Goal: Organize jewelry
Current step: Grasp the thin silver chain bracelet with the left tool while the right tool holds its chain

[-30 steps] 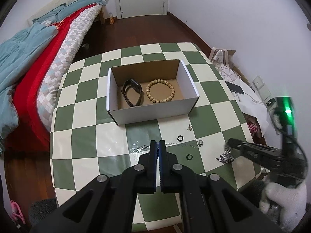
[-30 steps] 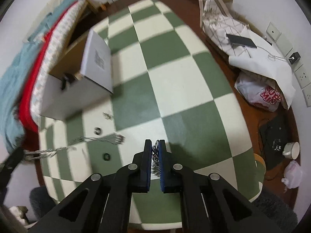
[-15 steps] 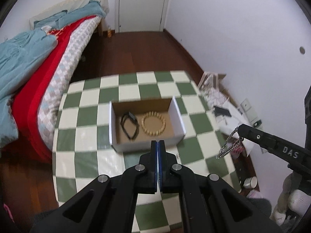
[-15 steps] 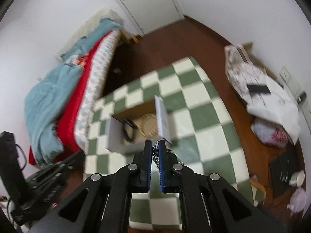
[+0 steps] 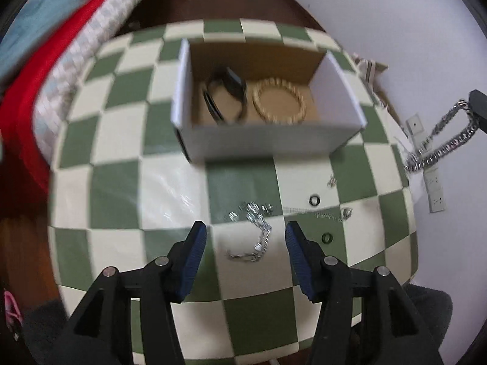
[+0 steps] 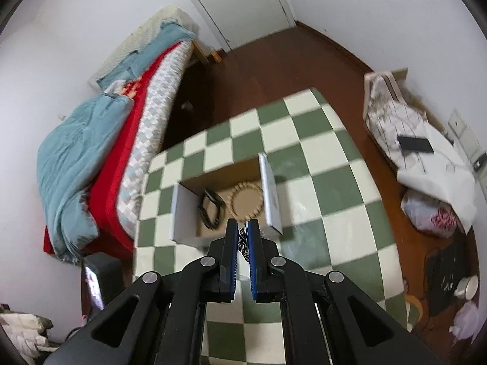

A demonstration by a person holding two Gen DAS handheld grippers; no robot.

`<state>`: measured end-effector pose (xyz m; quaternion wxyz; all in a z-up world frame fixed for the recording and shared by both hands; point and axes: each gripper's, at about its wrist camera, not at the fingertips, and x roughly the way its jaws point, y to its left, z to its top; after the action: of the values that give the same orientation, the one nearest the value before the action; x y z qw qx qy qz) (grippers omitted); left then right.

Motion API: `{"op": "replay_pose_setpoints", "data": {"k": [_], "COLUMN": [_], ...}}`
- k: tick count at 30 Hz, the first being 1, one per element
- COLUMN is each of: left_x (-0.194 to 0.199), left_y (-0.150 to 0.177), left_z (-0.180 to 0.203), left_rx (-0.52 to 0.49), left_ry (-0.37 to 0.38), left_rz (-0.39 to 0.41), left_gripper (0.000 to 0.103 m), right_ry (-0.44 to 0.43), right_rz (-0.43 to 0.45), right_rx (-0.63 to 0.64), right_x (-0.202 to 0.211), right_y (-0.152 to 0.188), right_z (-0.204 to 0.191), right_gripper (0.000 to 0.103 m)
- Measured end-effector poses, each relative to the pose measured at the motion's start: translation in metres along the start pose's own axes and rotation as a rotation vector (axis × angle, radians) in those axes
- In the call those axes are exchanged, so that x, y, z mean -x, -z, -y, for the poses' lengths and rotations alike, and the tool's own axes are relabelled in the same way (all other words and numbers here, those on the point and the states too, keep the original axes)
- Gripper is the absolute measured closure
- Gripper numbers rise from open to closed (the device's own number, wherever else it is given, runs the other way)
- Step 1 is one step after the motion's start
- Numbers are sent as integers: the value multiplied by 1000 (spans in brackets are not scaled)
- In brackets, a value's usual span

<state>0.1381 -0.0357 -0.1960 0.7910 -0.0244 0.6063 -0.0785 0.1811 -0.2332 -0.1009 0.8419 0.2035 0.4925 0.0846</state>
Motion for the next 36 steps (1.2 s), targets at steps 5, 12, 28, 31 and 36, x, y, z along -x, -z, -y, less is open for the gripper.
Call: {"op": "replay_pose_setpoints", "data": {"k": [5, 12, 28, 31, 36], "left_x": [-32, -34, 94, 60, -14], "left_y": [1, 11, -30, -28, -13], "left_z": [16, 28, 8, 7, 4], "left_rx": [-28, -74, -62, -53, -46], "left_ry": [-77, -79, 103, 91, 26], "left_rz": [-23, 18, 225, 132, -34], "left_gripper": [53, 103, 99, 69, 54], "right_ry": [27, 47, -27, -23, -7], "right_rz": [-43, -48, 64, 62, 32], "right_rx": [-53, -79, -18, -15, -38], "right_x": [-18, -15, 45, 41, 29], "right_y": [21, 33, 2, 0, 4], "right_z": [23, 39, 9, 4, 8], "right_gripper": [96, 96, 96, 96, 96]}}
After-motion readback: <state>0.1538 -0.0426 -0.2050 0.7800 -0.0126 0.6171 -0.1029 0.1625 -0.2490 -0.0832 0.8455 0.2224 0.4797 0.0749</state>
